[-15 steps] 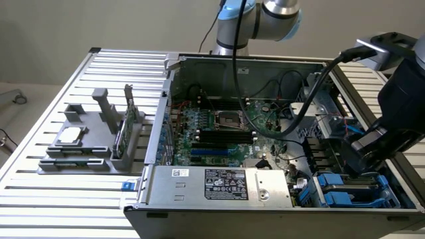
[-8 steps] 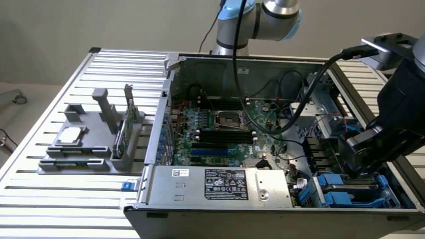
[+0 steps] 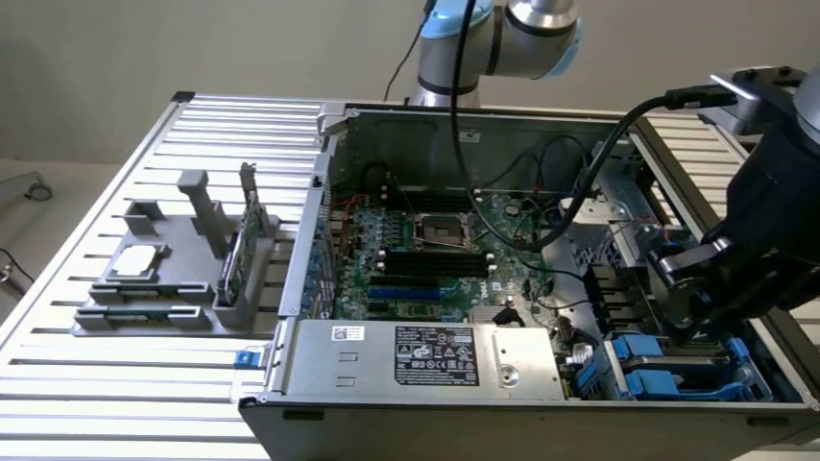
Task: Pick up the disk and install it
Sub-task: 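Insert the first disk wire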
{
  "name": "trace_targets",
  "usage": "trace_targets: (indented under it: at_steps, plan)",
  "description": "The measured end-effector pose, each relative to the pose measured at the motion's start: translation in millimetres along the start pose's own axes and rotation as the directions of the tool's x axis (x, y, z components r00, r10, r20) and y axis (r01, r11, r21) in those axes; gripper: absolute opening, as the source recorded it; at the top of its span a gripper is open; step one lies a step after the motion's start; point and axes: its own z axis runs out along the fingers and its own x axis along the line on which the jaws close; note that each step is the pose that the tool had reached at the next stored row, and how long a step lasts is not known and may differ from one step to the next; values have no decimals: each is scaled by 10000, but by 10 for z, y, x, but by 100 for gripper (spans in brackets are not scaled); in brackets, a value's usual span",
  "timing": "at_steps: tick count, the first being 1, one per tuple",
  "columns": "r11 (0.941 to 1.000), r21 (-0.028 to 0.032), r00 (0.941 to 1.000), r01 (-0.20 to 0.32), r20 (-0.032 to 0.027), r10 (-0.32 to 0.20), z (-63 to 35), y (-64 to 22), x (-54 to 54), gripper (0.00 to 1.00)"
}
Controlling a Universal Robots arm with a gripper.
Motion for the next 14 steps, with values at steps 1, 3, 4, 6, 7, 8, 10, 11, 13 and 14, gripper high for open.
trace_targets:
  at_steps: [1, 3, 4, 6, 7, 8, 10, 11, 13, 14]
  plan:
    - [9998, 12, 9998, -182, 0, 182, 2, 0, 0, 37]
    - [9986, 34, 9986, -535, 0, 535, 6, 0, 1, 37]
    - [9975, 44, 9975, -703, 0, 703, 8, 0, 1, 37]
    - [9944, 65, 9944, -1058, 2, 1058, 11, 0, 1, 37]
    - [9925, 72, 9926, -1218, 3, 1218, 13, 0, 1, 37]
    - [9903, 80, 9904, -1384, 4, 1384, 14, 0, 1, 37]
    - [9850, 93, 9850, -1725, 7, 1725, 16, 0, 1, 37]
    - [9821, 101, 9821, -1881, 8, 1881, 16, 0, 1, 37]
    - [9757, 115, 9758, -2187, 11, 2187, 17, 0, 1, 37]
    - [9722, 123, 9722, -2340, 13, 2340, 17, 0, 2, 37]
